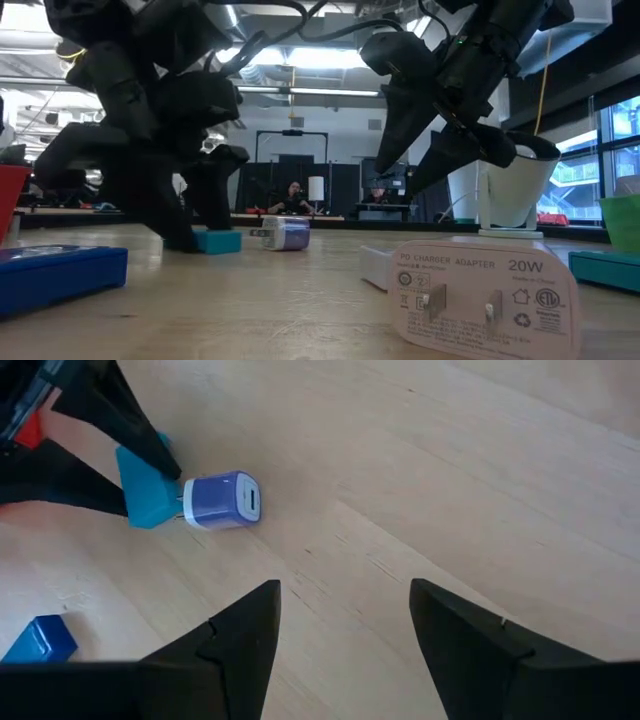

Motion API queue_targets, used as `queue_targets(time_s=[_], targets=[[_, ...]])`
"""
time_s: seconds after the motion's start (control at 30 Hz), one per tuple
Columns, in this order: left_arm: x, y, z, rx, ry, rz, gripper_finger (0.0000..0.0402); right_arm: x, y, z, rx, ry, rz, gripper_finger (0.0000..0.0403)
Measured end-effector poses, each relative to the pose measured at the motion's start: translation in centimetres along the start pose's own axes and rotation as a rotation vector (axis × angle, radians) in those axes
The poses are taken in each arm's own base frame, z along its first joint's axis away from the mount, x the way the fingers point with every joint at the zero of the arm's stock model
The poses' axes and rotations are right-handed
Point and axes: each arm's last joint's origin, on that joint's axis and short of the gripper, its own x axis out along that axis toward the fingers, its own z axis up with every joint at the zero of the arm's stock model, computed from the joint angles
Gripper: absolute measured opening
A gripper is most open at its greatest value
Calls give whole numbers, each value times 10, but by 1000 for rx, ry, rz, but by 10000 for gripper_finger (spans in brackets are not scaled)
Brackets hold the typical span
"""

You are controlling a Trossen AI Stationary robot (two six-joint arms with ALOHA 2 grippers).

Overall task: Pick & Place Office items
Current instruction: Put the left light blue digital clock into the red bin

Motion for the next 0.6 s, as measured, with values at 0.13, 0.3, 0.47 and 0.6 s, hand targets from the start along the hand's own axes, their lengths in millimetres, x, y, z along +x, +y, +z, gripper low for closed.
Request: queue_targets(time_s=[0.13, 0.3, 0.47, 0.6], targets=[[0, 0, 1, -37, -14, 6, 154, 0, 0, 0, -5, 0, 0, 226], [-10, 2, 10, -112, -74, 18, 150, 0, 0, 0, -34, 2, 2, 226], [-40, 7, 37, -164, -230, 28, 150, 0, 0, 0, -52, 2, 2, 226], [-75, 11, 58, -158, -386, 43, 153, 0, 0, 1, -44, 0, 1, 226]])
